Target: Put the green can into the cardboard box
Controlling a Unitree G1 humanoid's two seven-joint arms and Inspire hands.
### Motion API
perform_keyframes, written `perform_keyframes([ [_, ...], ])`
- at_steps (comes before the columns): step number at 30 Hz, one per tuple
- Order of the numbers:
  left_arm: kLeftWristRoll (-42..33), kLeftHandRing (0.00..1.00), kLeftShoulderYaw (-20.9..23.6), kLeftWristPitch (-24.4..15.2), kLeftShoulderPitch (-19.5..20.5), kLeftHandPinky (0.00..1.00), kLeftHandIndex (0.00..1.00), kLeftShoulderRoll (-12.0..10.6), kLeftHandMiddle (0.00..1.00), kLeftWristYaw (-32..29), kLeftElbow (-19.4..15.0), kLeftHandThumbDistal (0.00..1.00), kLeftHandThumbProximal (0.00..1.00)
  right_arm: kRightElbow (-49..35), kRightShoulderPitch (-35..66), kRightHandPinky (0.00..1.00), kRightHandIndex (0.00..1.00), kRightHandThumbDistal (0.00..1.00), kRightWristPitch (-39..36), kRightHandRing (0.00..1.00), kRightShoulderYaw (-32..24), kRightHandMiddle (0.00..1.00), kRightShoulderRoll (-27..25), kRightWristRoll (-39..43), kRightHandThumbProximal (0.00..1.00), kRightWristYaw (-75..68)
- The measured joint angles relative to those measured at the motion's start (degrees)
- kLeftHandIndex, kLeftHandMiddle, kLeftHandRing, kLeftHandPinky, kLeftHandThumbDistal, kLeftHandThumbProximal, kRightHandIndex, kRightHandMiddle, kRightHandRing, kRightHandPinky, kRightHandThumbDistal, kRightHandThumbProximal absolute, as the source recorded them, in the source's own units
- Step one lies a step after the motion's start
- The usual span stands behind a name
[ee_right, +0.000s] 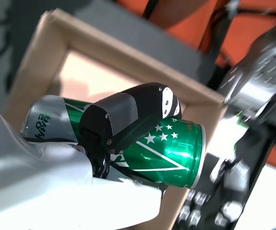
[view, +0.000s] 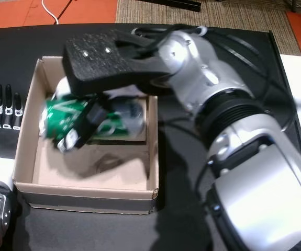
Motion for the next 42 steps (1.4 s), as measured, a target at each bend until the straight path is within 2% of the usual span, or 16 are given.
perform_keyframes([
  [1,0.0,0.52,-0.1,0.0,0.0,0.64,0.36,-0.1,0.39,-0.2,0.0,0.05,0.84,0.1,0.0,0.29,0.00,0.03,0.9,0.02,-0.3,0.00,0.4,0.5,0.26,1.4],
  [3,0.1,0.52,-0.3,-0.4,0.0,0.63,0.35,-0.3,0.40,-0.5,0.0,0.05,0.84,0.2,0.0,0.30,0.00,0.05,2.4,0.03,-0.9,0.00,1.0,1.7,0.28,3.9],
  [12,0.1,0.53,-0.5,-0.6,0.0,0.64,0.39,-0.4,0.43,-0.2,-0.1,0.03,0.85,0.2,0.0,0.37,0.00,0.00,4.1,0.07,-2.5,0.00,1.2,2.0,0.23,4.6],
  [19,0.1,0.53,-0.5,-0.6,0.2,0.65,0.41,-0.4,0.43,-0.8,-0.1,0.03,0.85,0.2,0.4,0.35,0.00,0.00,3.3,0.04,-2.9,0.00,0.2,2.0,0.25,1.9],
  [20,0.1,0.57,-0.5,-0.6,0.2,0.69,0.43,-0.4,0.46,-0.9,-0.1,0.03,0.87,0.1,0.7,0.35,0.00,0.01,2.6,0.05,-2.9,0.00,0.0,2.0,0.24,0.6],
  [21,0.1,0.57,-0.5,-0.5,0.2,0.69,0.43,-0.3,0.46,-1.0,-0.1,0.03,0.88,0.0,1.1,0.38,0.05,0.05,1.7,0.12,-2.8,0.07,-0.3,1.9,0.24,-1.1],
  [22,0.0,0.57,-0.4,-0.3,0.3,0.69,0.42,-0.3,0.46,-1.5,-0.1,0.03,0.88,-0.2,1.7,0.43,0.13,0.04,0.7,0.21,-2.6,0.15,-0.5,1.6,0.21,-3.7],
  [23,0.0,0.56,-0.3,0.0,0.4,0.69,0.40,-0.2,0.44,-1.8,-0.1,0.03,0.85,-0.5,2.1,0.50,0.27,0.10,-0.2,0.34,-2.4,0.27,-0.8,1.2,0.20,-6.5],
  [24,0.0,0.55,-0.3,0.2,0.4,0.69,0.39,-0.1,0.44,-2.0,-0.1,0.03,0.84,-0.6,2.5,0.55,0.33,0.14,-0.8,0.41,-2.3,0.32,-1.0,1.0,0.19,-8.5],
  [26,0.0,0.55,-0.2,0.4,0.4,0.68,0.38,-0.1,0.42,-1.8,-0.1,0.05,0.81,-0.7,2.6,0.66,0.49,0.40,-1.3,0.56,-2.2,0.49,-1.5,0.7,0.29,-10.2],
  [28,0.0,0.55,-0.2,0.2,0.3,0.71,0.39,0.0,0.43,-0.9,-0.1,0.05,0.82,-0.7,2.6,0.72,0.57,0.50,-1.7,0.63,-2.1,0.57,-1.8,0.7,0.32,-9.7],
  [30,0.1,0.56,-0.3,0.0,0.2,0.71,0.41,0.0,0.44,-0.4,-0.1,0.04,0.82,-0.7,2.6,0.76,0.66,0.65,-2.4,0.73,-1.8,0.66,-2.0,0.7,0.40,-8.4],
  [32,0.1,0.56,-0.3,0.0,0.2,0.69,0.42,0.0,0.44,-0.4,-0.2,0.04,0.83,-0.7,2.6,0.79,0.72,0.63,-3.4,0.78,-1.3,0.73,-2.2,0.5,0.41,-7.5],
  [34,0.1,0.53,-0.3,0.0,0.3,0.67,0.41,0.0,0.43,-0.6,-0.1,0.05,0.83,-0.7,2.5,0.81,0.78,0.68,-4.8,0.83,-0.9,0.79,-2.2,0.4,0.46,-6.8],
  [38,0.0,0.53,0.0,0.4,0.3,0.66,0.37,0.1,0.40,-0.8,-0.1,0.05,0.82,-0.8,1.9,0.81,0.87,0.68,-7.8,0.89,-0.1,0.90,-2.4,0.4,0.52,-6.5],
  [42,0.0,0.52,0.0,0.6,0.2,0.65,0.40,0.1,0.41,-0.5,-0.1,0.04,0.84,-0.8,1.7,0.81,0.93,0.71,-10.2,0.94,0.6,0.96,-2.8,-0.3,0.51,-6.9],
])
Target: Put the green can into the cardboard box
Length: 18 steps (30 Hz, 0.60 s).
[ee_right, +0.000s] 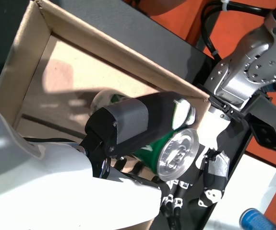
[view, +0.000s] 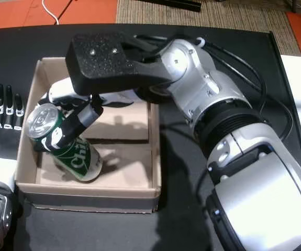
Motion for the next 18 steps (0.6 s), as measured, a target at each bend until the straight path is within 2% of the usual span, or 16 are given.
perform_keyframes([
  [3,0.5,0.51,-0.5,-0.6,0.0,0.64,0.41,0.0,0.41,0.3,0.0,0.06,0.83,0.0,-0.3,0.82,0.95,0.72,0.0,0.99,0.1,1.00,0.0,-0.1,0.53,-0.1],
  [6,0.6,0.53,-0.7,-0.7,0.0,0.67,0.43,0.0,0.42,0.8,0.0,0.06,0.84,0.0,-0.3,0.85,0.96,0.83,0.5,1.00,0.1,1.00,-0.1,-0.1,0.53,-0.1],
  [10,0.4,0.56,-0.6,-0.5,-0.1,0.69,0.42,0.0,0.44,0.9,0.0,0.04,0.87,0.1,-0.5,0.99,0.96,0.98,1.7,1.00,0.2,1.00,-0.2,-0.3,0.56,-0.1],
  [11,0.4,0.56,-0.6,-0.5,-0.1,0.70,0.41,0.1,0.44,0.8,0.0,0.04,0.86,0.1,-0.5,1.00,0.96,1.00,1.9,1.00,0.2,1.00,-0.3,-0.3,0.56,-0.1],
  [14,0.4,0.55,-0.6,-0.5,-0.1,0.70,0.39,0.0,0.43,0.8,0.0,0.04,0.85,-0.3,-0.6,1.00,0.88,1.00,1.8,1.00,0.6,1.00,-0.8,-0.5,0.49,-1.4],
  [15,0.4,0.55,-0.6,-0.5,-0.1,0.70,0.40,0.0,0.42,0.9,0.0,0.04,0.85,-0.6,-0.6,1.00,0.88,1.00,1.6,1.00,0.6,1.00,-1.1,-0.5,0.49,-2.2],
  [17,0.4,0.55,-0.6,-0.5,-0.1,0.68,0.39,0.1,0.42,0.9,0.0,0.06,0.85,-2.0,-0.6,1.00,0.99,1.00,0.4,1.00,0.5,1.00,-1.9,-0.5,0.52,-4.8],
  [18,0.4,0.55,-0.6,-0.5,-0.1,0.68,0.39,0.1,0.42,0.9,0.0,0.07,0.84,-2.9,-0.5,1.00,1.00,1.00,-0.6,1.00,0.3,1.00,-2.5,-0.5,0.52,-6.4],
])
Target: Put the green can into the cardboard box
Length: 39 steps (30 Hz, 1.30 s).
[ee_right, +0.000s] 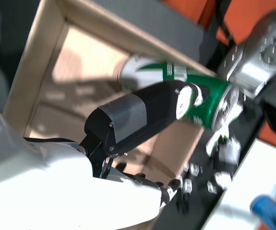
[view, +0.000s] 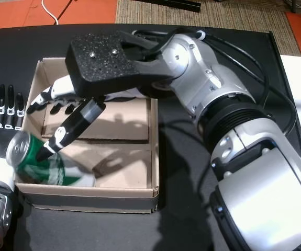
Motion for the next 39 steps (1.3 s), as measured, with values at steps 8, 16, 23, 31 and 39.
perform_keyframes([
  [8,0.0,0.54,0.0,0.1,-0.2,0.66,0.37,0.2,0.41,0.4,0.0,0.05,0.84,-9.4,3.0,1.00,1.00,1.00,-14.9,1.00,-0.9,1.00,-6.1,-4.9,0.54,-28.3],
  [16,0.0,0.56,0.1,0.4,-0.2,0.68,0.42,0.1,0.42,0.6,0.1,0.05,0.83,-10.7,2.9,1.00,1.00,1.00,-21.3,1.00,1.1,1.00,-12.4,-17.7,0.58,-61.7],
  [23,-0.1,0.56,0.5,0.9,-0.2,0.68,0.41,0.2,0.42,0.4,0.1,0.04,0.83,-10.3,2.9,1.00,1.00,1.00,-19.0,1.00,2.2,1.00,-16.6,-23.3,0.64,-77.8],
  [31,-0.1,0.56,0.7,0.9,-0.3,0.70,0.41,0.3,0.42,0.5,0.1,0.02,0.84,-8.1,2.9,1.00,1.00,1.00,-19.7,1.00,4.1,1.00,-17.4,-25.1,0.65,-84.5],
  [39,-0.1,0.54,0.6,1.1,-0.4,0.70,0.44,0.0,0.43,-0.5,0.2,0.02,0.81,-10.9,13.4,1.00,0.84,0.93,-31.4,1.00,-6.9,1.00,-26.9,-5.4,0.48,-70.8],
])
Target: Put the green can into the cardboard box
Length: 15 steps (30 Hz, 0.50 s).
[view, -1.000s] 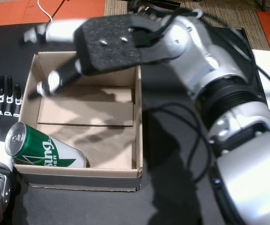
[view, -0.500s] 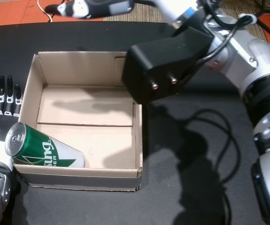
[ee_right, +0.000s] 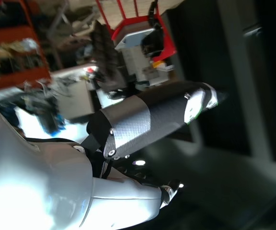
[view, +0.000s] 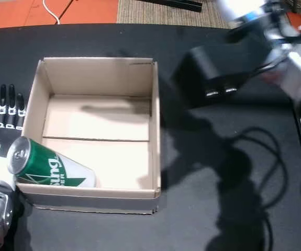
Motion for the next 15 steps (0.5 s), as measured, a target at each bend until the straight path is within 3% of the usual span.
perform_keyframes([
  [2,0.0,0.54,0.0,0.0,0.1,0.69,0.44,0.1,0.42,-0.2,0.0,0.01,0.82,-3.9,7.6,1.00,0.88,0.93,-1.6,1.00,-3.4,1.00,-3.8,6.9,0.43,5.4],
  [4,-0.1,0.54,0.1,0.0,0.2,0.68,0.42,0.3,0.42,-0.3,-0.1,0.03,0.79,-10.1,16.9,1.00,0.82,1.00,-1.8,1.00,-7.1,0.99,-7.3,12.6,0.43,9.4],
  [7,-0.1,0.54,0.2,0.1,0.5,0.69,0.43,0.7,0.43,0.0,-0.2,0.05,0.77,-21.8,32.7,1.00,0.92,1.00,-1.0,1.00,-13.9,1.00,-10.8,18.6,0.43,12.4],
  [11,-0.2,0.56,0.3,0.1,1.1,0.71,0.43,1.0,0.43,0.2,-0.2,0.04,0.77,-38.0,52.7,1.00,0.94,1.00,3.5,1.00,-23.3,0.99,-11.1,22.7,0.46,14.9],
  [15,-0.2,0.54,0.3,0.2,1.7,0.69,0.45,1.0,0.43,0.0,0.0,0.01,0.78,-49.1,68.3,1.00,0.92,1.00,6.6,0.97,-28.9,0.96,-6.4,25.5,0.50,17.5],
])
